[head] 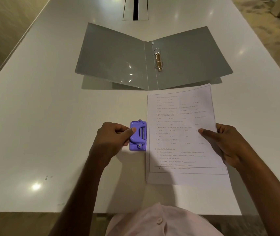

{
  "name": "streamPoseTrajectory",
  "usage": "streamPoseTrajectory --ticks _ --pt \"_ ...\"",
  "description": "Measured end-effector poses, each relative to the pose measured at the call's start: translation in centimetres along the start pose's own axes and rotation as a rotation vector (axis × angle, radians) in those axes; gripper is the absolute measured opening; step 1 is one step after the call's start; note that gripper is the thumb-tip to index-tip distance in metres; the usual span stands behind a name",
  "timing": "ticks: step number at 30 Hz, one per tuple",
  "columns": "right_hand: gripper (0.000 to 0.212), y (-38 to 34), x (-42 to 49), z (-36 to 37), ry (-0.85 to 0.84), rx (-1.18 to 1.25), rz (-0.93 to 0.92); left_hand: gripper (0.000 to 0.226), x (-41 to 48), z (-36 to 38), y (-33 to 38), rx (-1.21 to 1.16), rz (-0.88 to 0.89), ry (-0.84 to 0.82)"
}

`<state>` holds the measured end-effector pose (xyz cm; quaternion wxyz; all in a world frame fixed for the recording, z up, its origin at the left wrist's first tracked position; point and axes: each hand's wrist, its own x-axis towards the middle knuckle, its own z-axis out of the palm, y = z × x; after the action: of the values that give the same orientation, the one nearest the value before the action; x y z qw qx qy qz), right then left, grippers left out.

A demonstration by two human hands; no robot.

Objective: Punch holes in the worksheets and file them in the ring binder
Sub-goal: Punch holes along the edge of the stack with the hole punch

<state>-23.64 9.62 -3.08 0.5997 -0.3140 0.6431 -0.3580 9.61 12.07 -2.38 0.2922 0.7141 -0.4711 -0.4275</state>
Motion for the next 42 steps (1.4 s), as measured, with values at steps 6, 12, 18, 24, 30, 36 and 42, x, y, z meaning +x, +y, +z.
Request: streamPoseTrajectory --ticks 6,12,18,24,30,36,42 --pt "0.02 -0.3 -0.2 -0.3 0.002 -0.004 -0.012 0.027 -0.3 0.1 0.5 0.004 -0.016 0.011" --pt "0.016 -0.3 -0.4 0.4 -0.021 0.018 -0.009 0.028 -0.6 0.2 0.8 0.013 -0.035 0.022" --pt "0.019 -0.3 -0.2 0.3 -0.01 0.026 -0.005 0.028 -0.6 0.2 0.8 0.034 -0.015 0.026" --pt "0.023 -0.5 -0.2 1.2 0.003 0.012 -0.056 0.028 -0.6 0.3 0.9 0.056 -0.015 0.036" --pt "0.017 -0.4 -0.3 2.2 -0.039 -0.054 -0.084 0.029 -0.7 0.3 1.2 0.081 -0.033 0.04" --pt "0.023 -0.1 0.1 2.4 -0.042 -0.08 -0.084 0.029 -0.6 0.4 1.1 0.086 -0.032 0.046" --pt "0.024 0.0 0.3 2.5 -0.054 -0.036 -0.065 0.033 -0.4 0.5 0.9 0.071 -0.039 0.043"
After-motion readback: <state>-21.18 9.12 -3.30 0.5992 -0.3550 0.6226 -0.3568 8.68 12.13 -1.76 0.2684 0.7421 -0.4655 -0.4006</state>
